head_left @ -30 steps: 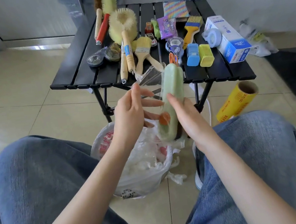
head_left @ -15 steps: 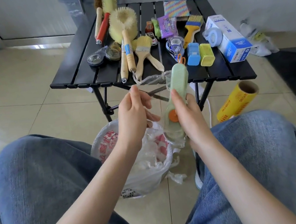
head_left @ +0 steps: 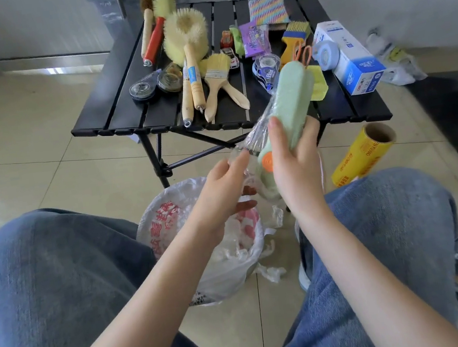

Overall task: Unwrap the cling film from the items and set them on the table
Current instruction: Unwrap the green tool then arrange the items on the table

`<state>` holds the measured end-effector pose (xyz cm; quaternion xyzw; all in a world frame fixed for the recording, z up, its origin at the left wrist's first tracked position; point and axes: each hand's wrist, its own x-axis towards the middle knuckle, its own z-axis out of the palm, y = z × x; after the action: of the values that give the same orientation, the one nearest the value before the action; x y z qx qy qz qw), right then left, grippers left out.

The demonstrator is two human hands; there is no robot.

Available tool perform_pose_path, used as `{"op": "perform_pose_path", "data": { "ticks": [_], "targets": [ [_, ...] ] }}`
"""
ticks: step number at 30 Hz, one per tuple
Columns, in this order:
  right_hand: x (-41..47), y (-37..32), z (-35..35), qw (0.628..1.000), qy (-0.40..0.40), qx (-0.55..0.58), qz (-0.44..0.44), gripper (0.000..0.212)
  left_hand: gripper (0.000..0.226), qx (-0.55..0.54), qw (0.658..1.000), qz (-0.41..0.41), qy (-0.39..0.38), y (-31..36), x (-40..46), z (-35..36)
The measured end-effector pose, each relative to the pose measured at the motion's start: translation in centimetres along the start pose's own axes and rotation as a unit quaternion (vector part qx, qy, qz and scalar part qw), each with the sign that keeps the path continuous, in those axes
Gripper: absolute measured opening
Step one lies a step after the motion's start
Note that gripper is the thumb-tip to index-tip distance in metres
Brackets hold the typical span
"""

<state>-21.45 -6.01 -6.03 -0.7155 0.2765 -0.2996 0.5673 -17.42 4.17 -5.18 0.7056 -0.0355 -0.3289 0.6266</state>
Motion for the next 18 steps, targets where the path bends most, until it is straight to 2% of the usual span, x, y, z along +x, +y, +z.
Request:
{"op": "perform_pose_path", "data": {
  "ticks": [2,4,8,11,15,18],
  "targets": [
    [-0.2,0.0,0.2,0.999,0.008,-0.016,-0.027,0.034,0.022,-0.021,0.999,0.024,0.044,-0.1,0.3,0.1],
    [-0.2,0.3,0.4,0.998,0.021,-0.025,-0.052,0.038,0.022,-0.057,0.996,0.013,0.072,0.0,0.6,0.1],
    [-0.5,0.8,1.1,0.995,0.035,-0.026,-0.090,0.039,0.027,-0.150,0.986,-0.045,0.062,0.1,0.5,0.6],
    [-0.6,1.0,1.1,0.991,0.046,-0.033,-0.123,0.049,0.031,-0.139,0.986,-0.058,0.067,0.1,0.5,0.8],
    [-0.7,0.7,1.0,0.988,0.041,-0.042,-0.140,0.054,0.019,-0.165,0.983,-0.050,0.064,0.2,0.2,0.8],
    [-0.5,0.3,0.8,0.991,0.031,-0.029,-0.125,0.044,0.021,-0.079,0.995,-0.012,0.054,0.1,0.3,0.1]
  ]
}}
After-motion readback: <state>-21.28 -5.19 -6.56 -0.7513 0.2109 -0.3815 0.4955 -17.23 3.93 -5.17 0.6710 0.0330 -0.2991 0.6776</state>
